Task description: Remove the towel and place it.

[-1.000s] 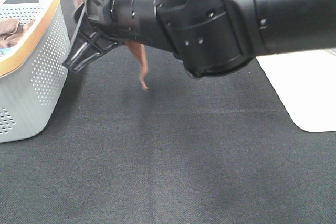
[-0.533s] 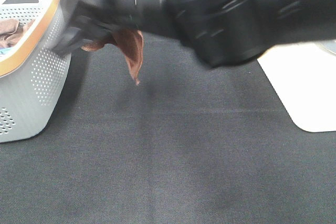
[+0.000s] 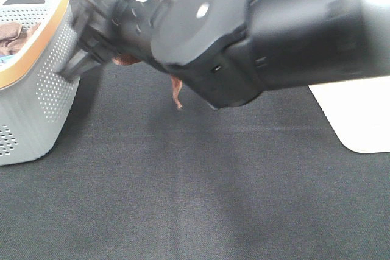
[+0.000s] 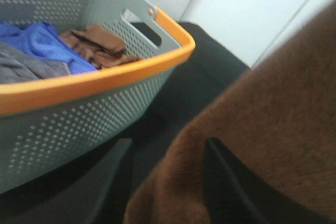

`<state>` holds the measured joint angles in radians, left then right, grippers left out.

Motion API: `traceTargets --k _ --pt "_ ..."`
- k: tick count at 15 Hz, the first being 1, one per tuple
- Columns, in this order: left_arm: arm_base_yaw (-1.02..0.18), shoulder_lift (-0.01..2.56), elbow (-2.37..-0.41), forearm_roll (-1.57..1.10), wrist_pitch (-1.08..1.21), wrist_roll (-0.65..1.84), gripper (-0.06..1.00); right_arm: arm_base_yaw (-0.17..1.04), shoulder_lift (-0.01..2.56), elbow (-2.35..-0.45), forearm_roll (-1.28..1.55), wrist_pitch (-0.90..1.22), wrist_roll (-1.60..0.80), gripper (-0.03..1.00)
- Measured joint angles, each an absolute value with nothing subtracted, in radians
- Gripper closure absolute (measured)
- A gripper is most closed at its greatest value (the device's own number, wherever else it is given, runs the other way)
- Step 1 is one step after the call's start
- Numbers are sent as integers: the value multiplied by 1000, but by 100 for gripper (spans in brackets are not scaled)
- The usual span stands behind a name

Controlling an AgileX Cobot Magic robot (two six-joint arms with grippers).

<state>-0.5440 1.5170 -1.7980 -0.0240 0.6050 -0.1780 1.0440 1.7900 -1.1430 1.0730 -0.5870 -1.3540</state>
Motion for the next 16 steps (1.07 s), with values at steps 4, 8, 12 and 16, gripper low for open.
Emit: traceTargets --k 4,8,12,16 --pt "-544 1517 -1798 -28 607 -175 94 970 1795 -1143 1236 -660 -1324 44" --pt "-544 1517 -1798 -7 607 -174 94 970 1795 -1143 1287 -717 -1402 38" --pt "-544 1517 -1798 0 607 -174 94 970 1795 -1143 1306 -794 -1425 43" --pt "-544 1517 -1798 0 607 -174 94 970 1795 -1143 1306 -848 -1445 69"
